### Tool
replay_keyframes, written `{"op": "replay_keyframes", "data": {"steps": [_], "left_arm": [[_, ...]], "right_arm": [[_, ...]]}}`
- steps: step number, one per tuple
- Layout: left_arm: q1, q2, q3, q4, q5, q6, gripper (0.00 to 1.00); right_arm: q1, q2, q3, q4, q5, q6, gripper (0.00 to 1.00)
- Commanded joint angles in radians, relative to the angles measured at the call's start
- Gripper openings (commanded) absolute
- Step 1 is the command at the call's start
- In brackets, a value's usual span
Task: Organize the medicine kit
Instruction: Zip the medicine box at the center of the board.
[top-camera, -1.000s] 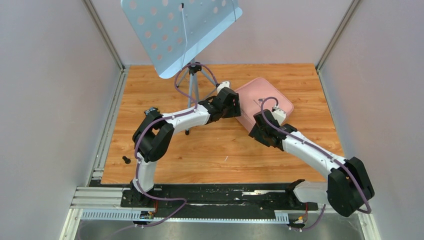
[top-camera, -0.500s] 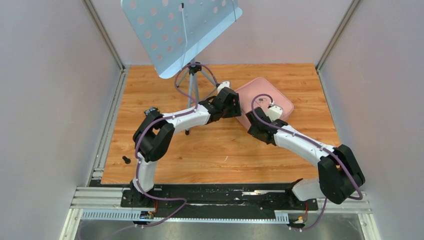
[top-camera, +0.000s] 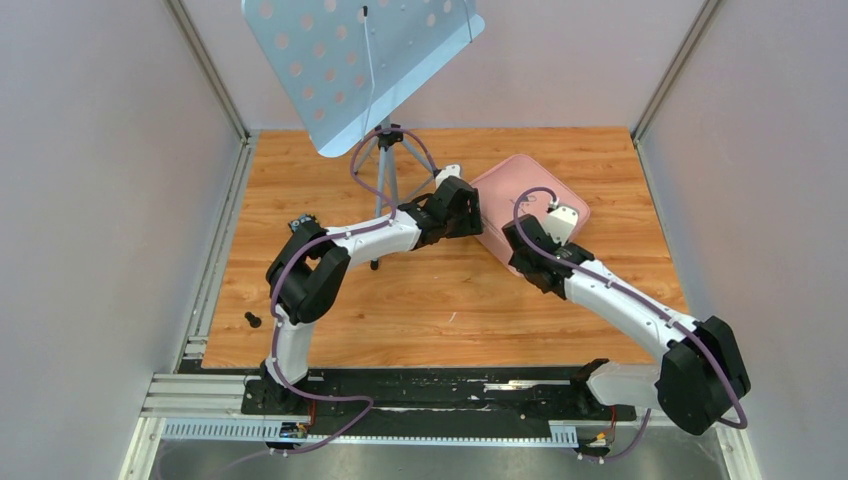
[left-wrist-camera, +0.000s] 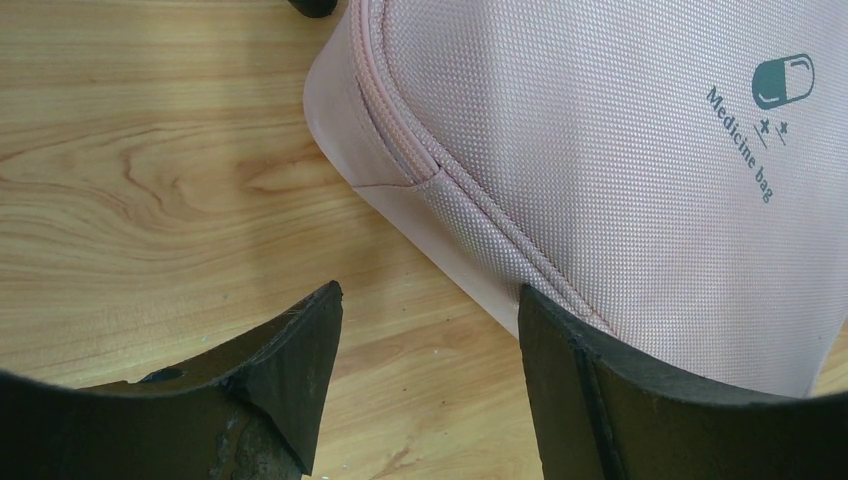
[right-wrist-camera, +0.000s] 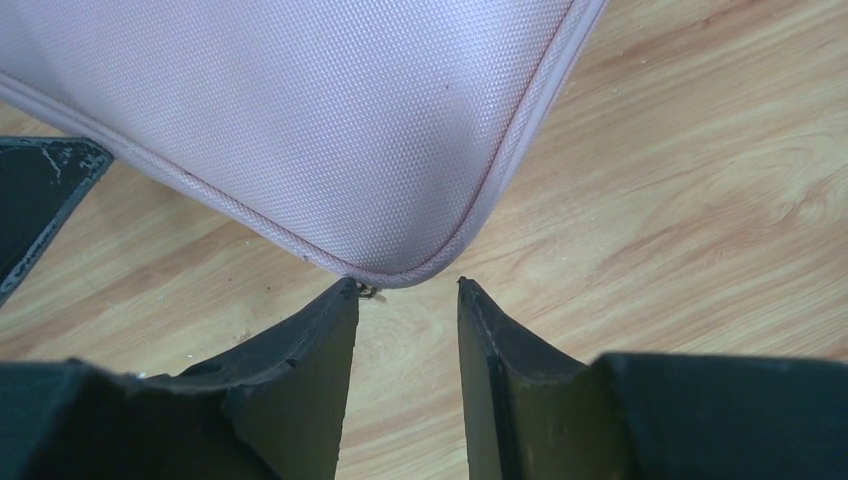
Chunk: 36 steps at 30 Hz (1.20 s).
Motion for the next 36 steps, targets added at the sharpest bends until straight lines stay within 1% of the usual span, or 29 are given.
{"op": "replay_keyframes", "data": {"steps": [1, 5, 8, 11, 14, 20, 25, 27, 36], "left_arm": [[0.000, -0.002, -0.006, 0.009, -0.001, -0.011, 0.73], [0.000, -0.008, -0.008, 0.007, -0.002, -0.010, 0.73], [0.000, -0.008, -0.008, 0.007, 0.000, -0.012, 0.73], [0.000, -0.008, -0.005, 0.007, 0.002, -0.012, 0.73], [0.000, -0.010, -0.005, 0.003, 0.001, -0.009, 0.73], [0.000, -0.014, -0.008, -0.001, 0.000, -0.009, 0.73], [0.000, -0.017, -0.007, -0.003, 0.004, -0.006, 0.73], [0.000, -0.021, -0.010, -0.003, 0.002, -0.004, 0.73], [0.000, -0.018, -0.013, 0.003, 0.007, -0.008, 0.73]], "right_arm": [[0.003, -0.015, -0.010, 0.004, -0.012, -0.055, 0.40], [0.010, -0.054, -0.023, 0.004, -0.038, -0.017, 0.41], [0.037, -0.048, -0.025, 0.001, -0.020, 0.033, 0.42], [0.072, 0.013, -0.002, -0.002, 0.000, 0.037, 0.45], [0.092, 0.080, 0.036, -0.011, 0.023, 0.044, 0.45], [0.099, 0.184, 0.102, -0.007, 0.088, 0.011, 0.45], [0.099, 0.222, 0.116, -0.019, 0.142, -0.002, 0.42], [0.098, 0.218, 0.112, -0.026, 0.160, -0.003, 0.39], [0.099, 0.172, 0.091, -0.068, 0.177, 0.007, 0.34]]}}
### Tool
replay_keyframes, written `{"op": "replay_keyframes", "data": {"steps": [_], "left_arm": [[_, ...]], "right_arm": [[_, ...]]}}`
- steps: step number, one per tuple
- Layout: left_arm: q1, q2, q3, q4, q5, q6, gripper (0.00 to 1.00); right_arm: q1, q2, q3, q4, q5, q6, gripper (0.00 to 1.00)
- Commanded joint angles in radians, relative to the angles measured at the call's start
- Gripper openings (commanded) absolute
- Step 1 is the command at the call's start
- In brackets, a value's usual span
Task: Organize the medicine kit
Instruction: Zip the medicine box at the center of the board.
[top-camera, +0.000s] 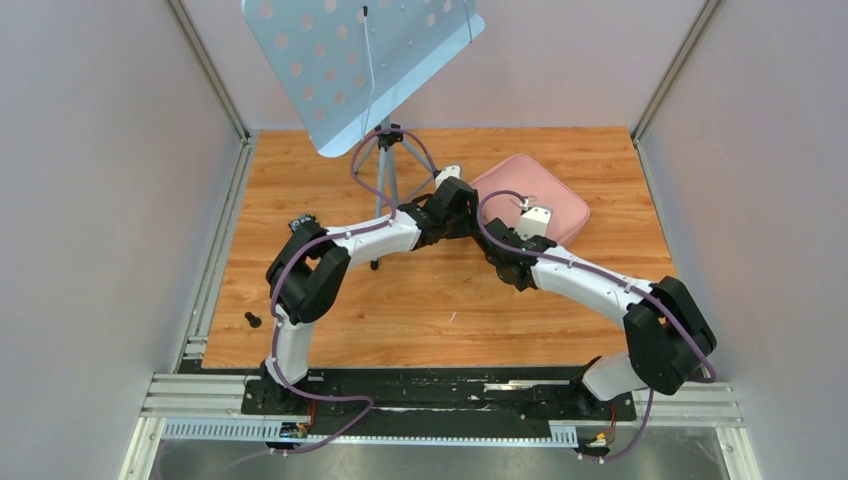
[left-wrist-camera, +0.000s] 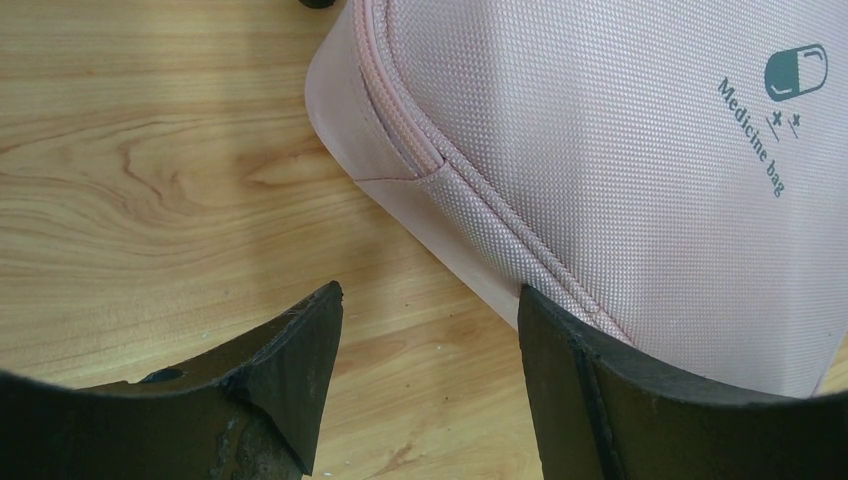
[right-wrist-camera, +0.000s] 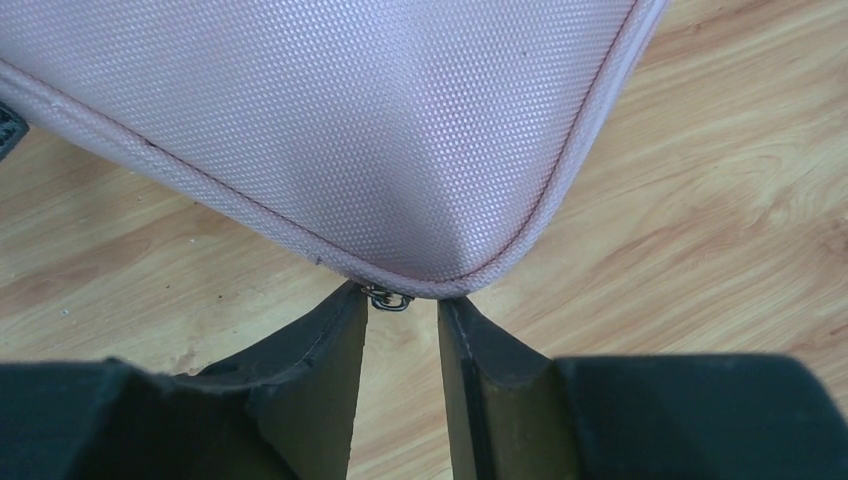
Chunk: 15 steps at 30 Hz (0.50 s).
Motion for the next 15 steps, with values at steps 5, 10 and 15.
{"op": "replay_keyframes", "data": {"steps": [5, 10, 15], "left_arm": [[0.000, -0.018, -0.012, 0.009, 0.000, -0.010, 0.73], [0.000, -0.017, -0.012, 0.010, 0.000, -0.010, 0.73], [0.000, -0.014, -0.008, 0.010, 0.003, -0.012, 0.73]], "right_arm": [[0.000, -0.073, -0.003, -0.038, 0.058, 0.012, 0.27], [0.001, -0.093, -0.016, -0.050, 0.058, 0.021, 0.19], [0.001, -0.084, -0.022, -0.051, 0.051, 0.025, 0.07]]}}
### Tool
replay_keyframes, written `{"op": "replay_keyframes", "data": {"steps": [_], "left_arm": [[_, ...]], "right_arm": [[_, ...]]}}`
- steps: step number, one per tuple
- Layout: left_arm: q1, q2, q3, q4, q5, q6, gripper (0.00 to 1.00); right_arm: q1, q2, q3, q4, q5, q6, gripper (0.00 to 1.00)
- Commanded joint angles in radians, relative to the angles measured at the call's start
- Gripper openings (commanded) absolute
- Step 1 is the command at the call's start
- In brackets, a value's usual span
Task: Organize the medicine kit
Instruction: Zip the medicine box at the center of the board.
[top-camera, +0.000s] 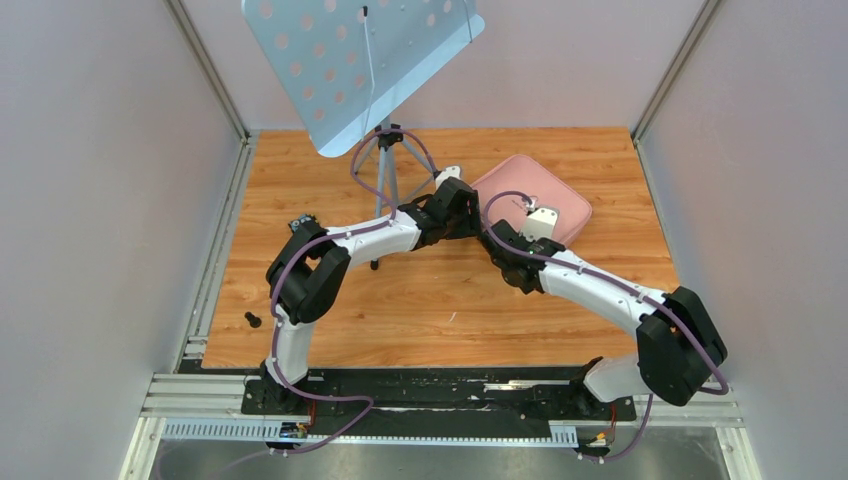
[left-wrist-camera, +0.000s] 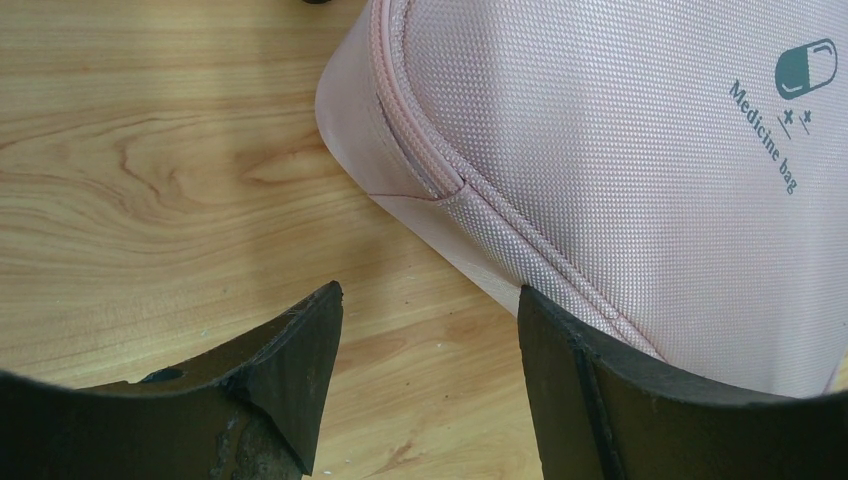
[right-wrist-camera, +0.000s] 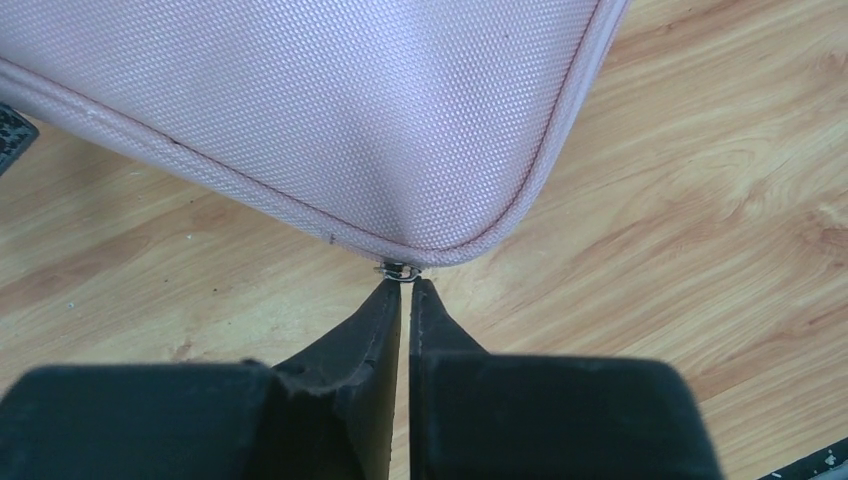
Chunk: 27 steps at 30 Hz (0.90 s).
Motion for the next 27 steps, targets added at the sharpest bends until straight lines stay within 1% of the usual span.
{"op": "replay_keyframes", "data": {"steps": [1, 6, 10, 14, 15, 16, 23, 27], "left_arm": [[0.000, -0.014, -0.004, 0.010, -0.001, -0.012, 0.73], [0.000, -0.013, -0.005, 0.011, -0.003, -0.012, 0.73], [0.000, -0.013, -0.006, 0.012, 0.000, -0.014, 0.73], [0.001, -0.012, -0.008, 0.013, 0.002, -0.016, 0.73], [0.000, -0.012, -0.008, 0.013, 0.002, -0.016, 0.73], [0.000, -0.012, -0.008, 0.014, 0.002, -0.017, 0.73], [0.000, -0.012, -0.010, 0.014, 0.002, -0.018, 0.73], [0.000, -0.014, -0.012, 0.013, 0.001, -0.018, 0.73]], "right_arm": [[0.001, -0.016, -0.008, -0.019, 0.039, 0.015, 0.05], [0.001, -0.013, -0.014, -0.019, 0.039, 0.015, 0.00], [0.001, -0.020, -0.021, -0.019, 0.041, 0.013, 0.00], [0.001, -0.023, -0.020, -0.002, 0.027, -0.007, 0.21], [0.002, -0.023, -0.019, 0.003, 0.024, -0.010, 0.25], [0.003, -0.023, -0.019, 0.008, 0.020, -0.012, 0.26], [0.016, 0.001, -0.010, 0.040, 0.015, -0.020, 0.31], [0.028, 0.026, 0.010, 0.050, 0.021, -0.025, 0.32]]}}
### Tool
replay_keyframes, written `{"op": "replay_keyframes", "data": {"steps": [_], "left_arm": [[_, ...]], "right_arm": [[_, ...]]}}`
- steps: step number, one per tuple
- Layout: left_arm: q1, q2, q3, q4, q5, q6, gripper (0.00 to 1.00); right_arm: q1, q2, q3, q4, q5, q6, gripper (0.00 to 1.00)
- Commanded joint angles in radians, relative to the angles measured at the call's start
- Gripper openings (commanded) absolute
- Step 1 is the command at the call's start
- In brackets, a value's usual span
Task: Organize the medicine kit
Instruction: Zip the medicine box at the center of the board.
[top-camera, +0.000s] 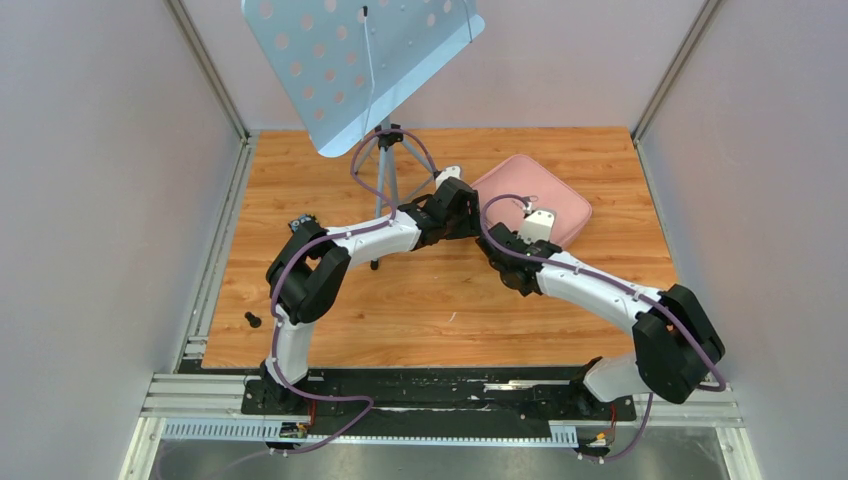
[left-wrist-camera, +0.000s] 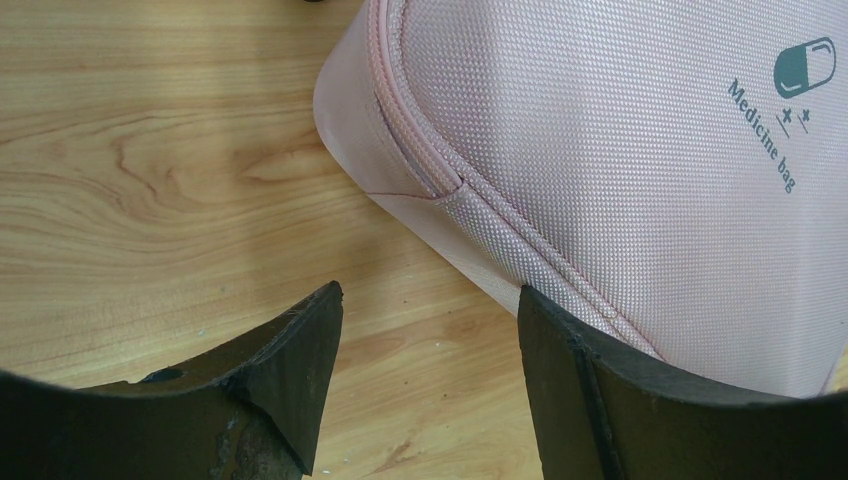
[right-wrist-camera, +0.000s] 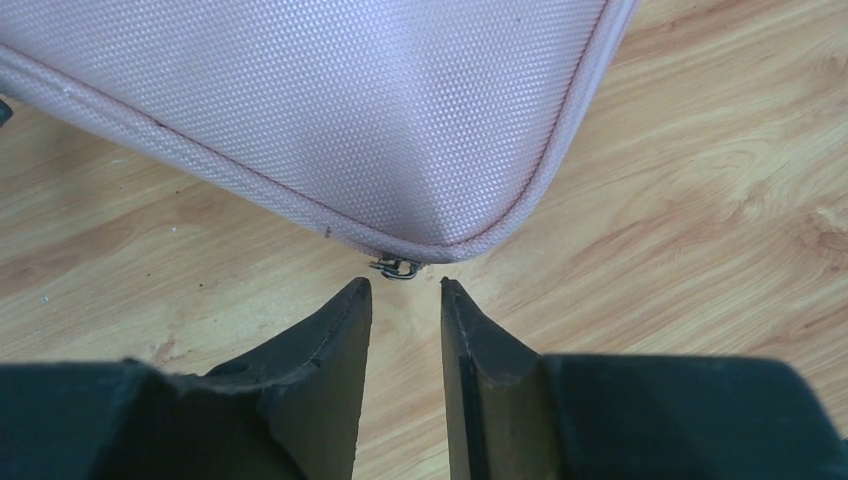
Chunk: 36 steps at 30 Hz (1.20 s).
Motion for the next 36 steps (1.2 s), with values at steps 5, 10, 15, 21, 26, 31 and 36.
{"op": "replay_keyframes", "data": {"steps": [5, 10, 15, 21, 26, 31, 36], "left_arm": [[0.000, -0.015, -0.015, 0.011, -0.004, -0.015, 0.73], [0.000, -0.015, -0.016, 0.013, -0.001, -0.018, 0.73], [0.000, -0.019, -0.019, 0.013, -0.001, -0.018, 0.73], [0.000, -0.022, -0.022, 0.015, -0.006, -0.014, 0.73], [0.000, -0.013, -0.016, 0.018, 0.003, -0.018, 0.73], [0.000, -0.012, -0.012, 0.017, 0.005, -0.017, 0.73], [0.000, -0.012, -0.009, 0.016, 0.005, -0.014, 0.73]], "right_arm": [[0.016, 0.041, 0.052, 0.050, 0.029, -0.021, 0.32], [0.014, 0.081, 0.070, 0.050, 0.074, -0.032, 0.33], [0.014, 0.124, 0.093, 0.023, 0.118, -0.031, 0.32], [0.014, 0.103, 0.088, -0.012, 0.146, -0.022, 0.27], [0.016, 0.070, 0.078, -0.021, 0.140, -0.019, 0.18], [0.016, 0.054, 0.075, -0.022, 0.131, -0.020, 0.11], [0.017, 0.040, 0.067, -0.022, 0.121, -0.019, 0.00]]}}
